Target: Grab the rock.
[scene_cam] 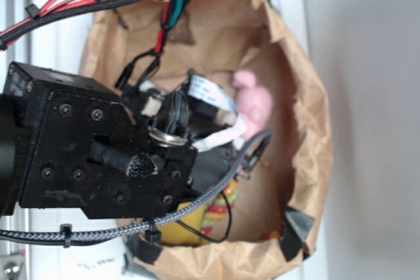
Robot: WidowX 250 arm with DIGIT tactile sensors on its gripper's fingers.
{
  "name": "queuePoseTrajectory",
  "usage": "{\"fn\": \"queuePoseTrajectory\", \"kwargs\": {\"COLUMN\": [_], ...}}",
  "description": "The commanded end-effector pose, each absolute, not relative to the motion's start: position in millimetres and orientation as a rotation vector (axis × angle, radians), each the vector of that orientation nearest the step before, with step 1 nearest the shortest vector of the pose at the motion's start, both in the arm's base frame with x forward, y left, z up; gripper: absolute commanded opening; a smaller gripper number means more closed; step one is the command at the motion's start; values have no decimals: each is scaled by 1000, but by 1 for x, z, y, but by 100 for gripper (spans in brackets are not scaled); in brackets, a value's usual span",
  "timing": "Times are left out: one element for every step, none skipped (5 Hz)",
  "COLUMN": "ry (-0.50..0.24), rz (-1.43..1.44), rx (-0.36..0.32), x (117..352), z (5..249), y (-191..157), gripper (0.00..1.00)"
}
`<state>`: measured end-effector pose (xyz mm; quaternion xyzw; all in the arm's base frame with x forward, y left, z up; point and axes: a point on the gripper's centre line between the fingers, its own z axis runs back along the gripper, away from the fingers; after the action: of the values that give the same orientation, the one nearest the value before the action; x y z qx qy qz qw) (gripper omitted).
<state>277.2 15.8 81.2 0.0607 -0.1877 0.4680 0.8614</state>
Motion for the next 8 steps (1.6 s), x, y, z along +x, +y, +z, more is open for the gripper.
{"fn": "queuePoseTrajectory", "kwargs": {"ry": [-369,-324,-285,-274,-313,-265,-239,-239], "rz": [1214,1421,1504,1530,1545,1573,1510,1510], "rx": [229,311,395,464,484,524,546,546], "x": [283,286,283,282,282,282,279,279], "z": [80,82,82,88,92,84,68,68], "y": [43,50,49,50,60,74,73,73], "gripper": [100,100,100,100,100,100,100,100]}}
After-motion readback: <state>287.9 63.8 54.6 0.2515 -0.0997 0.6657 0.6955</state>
